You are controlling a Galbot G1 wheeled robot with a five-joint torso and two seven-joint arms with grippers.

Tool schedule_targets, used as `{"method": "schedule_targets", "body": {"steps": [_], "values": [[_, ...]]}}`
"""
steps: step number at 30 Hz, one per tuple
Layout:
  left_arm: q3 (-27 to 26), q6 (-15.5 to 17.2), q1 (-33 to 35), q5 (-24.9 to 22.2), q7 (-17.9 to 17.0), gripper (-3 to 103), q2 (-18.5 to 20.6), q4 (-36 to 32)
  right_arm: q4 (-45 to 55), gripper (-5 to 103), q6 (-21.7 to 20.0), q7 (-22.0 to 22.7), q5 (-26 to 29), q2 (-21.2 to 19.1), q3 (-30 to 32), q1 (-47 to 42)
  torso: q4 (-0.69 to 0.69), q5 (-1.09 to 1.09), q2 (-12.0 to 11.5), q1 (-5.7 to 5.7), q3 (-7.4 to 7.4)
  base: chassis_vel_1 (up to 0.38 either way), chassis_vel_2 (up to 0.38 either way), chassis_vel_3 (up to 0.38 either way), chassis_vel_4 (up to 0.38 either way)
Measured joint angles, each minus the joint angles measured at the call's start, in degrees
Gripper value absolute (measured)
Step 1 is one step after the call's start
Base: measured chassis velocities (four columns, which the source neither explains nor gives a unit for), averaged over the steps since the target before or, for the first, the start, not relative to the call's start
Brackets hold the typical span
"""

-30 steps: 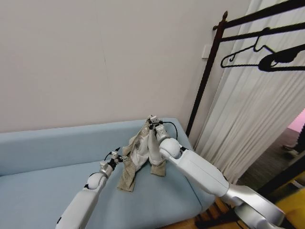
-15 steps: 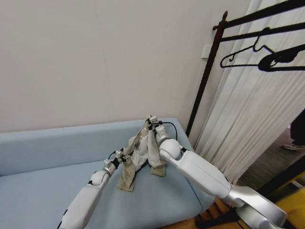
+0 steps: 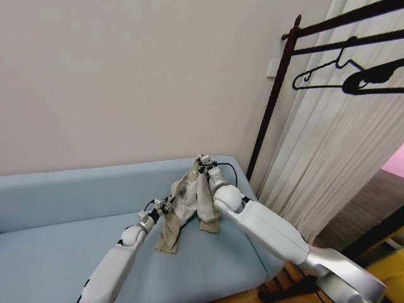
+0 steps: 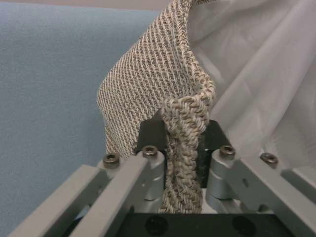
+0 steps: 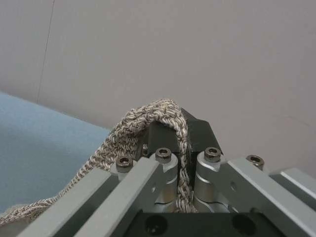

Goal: Pick up the clothes from the sofa and hang them on the clothes hanger.

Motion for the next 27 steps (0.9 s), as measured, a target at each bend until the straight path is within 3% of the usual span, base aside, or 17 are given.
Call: {"method": "schedule_targets", "body": {"steps": [2,6,9,16,20,22,27], "values": [[-0.46,0.05,0.07,-0.03,-0.93,7,0.1,-0.87,0.03,2,0.03,0.01,-0.02,-0.3,0.15,-0.3,0.0,0.0,0.0,0.0,0.0,0.0,0.0,0.0,0.0],[-0.72,0.1,-0.05,-0.3,-3.11,7,0.38,-2.39,0.41,2,0.04,0.05,-0.02,-1.03,0.25,-0.88,0.01,-0.01,0.0,0.0,0.0,0.0,0.0,0.0,0.0],[0.55,0.6,-1.65,-1.26,-7.04,7,1.14,-4.54,1.21,2,0.05,0.11,0.19,-2.12,0.29,-2.51,0.0,0.0,0.0,0.0,0.0,0.0,0.0,0.0,0.0],[2.26,1.75,-4.92,-2.38,-9.2,7,1.79,-6.82,2.16,-1,-0.1,0.42,0.37,-3.37,0.65,-5.61,-0.01,0.01,0.0,0.0,0.0,0.0,0.0,0.0,0.0],[4.01,2.54,-7.44,-3.32,-10.16,7,2.43,-8.24,2.55,20,-0.22,0.57,-0.36,-4.95,1.49,-9.4,0.0,0.0,0.0,0.0,0.0,0.0,0.0,0.0,0.0],[4.13,2.57,-7.59,-3.38,-10.21,7,2.47,-8.34,2.55,20,-0.2,0.54,-0.52,-5.1,1.58,-9.74,0.0,0.01,0.0,0.0,0.0,0.0,0.0,0.0,0.0],[5.38,2.98,-9.13,-3.78,-11.45,7,2.75,-9.84,2.04,41,0.31,0.13,-2.15,-6.39,3.08,-13.6,0.0,0.0,0.0,0.0,0.0,0.0,0.0,0.0,0.0]]}}
